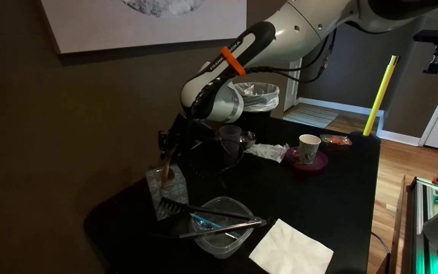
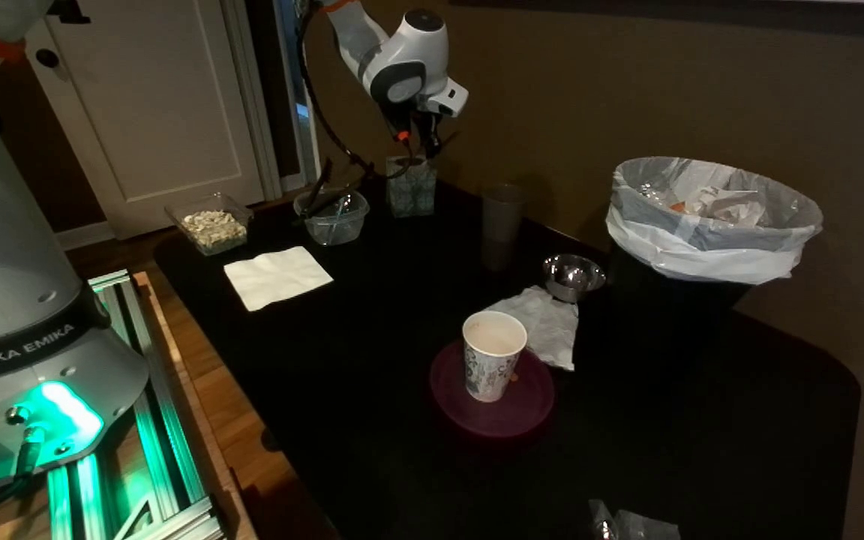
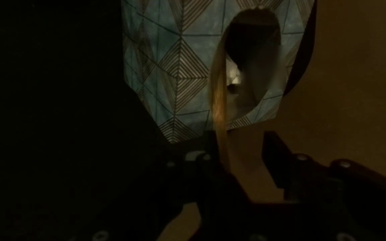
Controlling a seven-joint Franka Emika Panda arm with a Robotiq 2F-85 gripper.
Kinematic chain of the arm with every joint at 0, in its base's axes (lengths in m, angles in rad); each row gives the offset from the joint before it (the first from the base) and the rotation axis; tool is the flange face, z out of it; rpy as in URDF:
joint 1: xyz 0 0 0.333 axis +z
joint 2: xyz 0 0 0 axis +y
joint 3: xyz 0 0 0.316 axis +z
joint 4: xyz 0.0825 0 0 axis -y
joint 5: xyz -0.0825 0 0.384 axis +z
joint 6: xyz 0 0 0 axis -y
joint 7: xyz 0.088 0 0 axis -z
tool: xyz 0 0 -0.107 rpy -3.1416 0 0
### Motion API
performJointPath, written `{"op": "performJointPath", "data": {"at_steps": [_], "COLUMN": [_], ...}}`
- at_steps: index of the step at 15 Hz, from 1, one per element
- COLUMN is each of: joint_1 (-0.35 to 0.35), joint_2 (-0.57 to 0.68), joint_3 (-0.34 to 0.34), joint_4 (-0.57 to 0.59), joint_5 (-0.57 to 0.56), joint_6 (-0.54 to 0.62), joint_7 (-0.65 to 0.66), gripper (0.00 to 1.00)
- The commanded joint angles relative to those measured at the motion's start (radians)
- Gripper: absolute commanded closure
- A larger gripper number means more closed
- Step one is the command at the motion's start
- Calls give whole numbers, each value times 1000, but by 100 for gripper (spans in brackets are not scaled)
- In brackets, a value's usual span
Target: Pick up the wooden spoon from the blue tissue box and put it on the table
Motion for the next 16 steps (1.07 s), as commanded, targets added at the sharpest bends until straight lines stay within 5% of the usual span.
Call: {"op": "performJointPath", "data": {"at_steps": [1, 8, 9, 13, 16], "joint_1": [34, 66, 69, 80, 89], "joint_2": [33, 61, 64, 73, 65], "joint_3": [-31, -71, -75, -85, -89], "joint_4": [42, 63, 67, 89, 93], "joint_5": [-29, -43, -44, -52, -59], "joint_6": [9, 6, 7, 8, 12], "joint_7": [43, 87, 93, 112, 118], "gripper": [60, 56, 59, 96, 99]}}
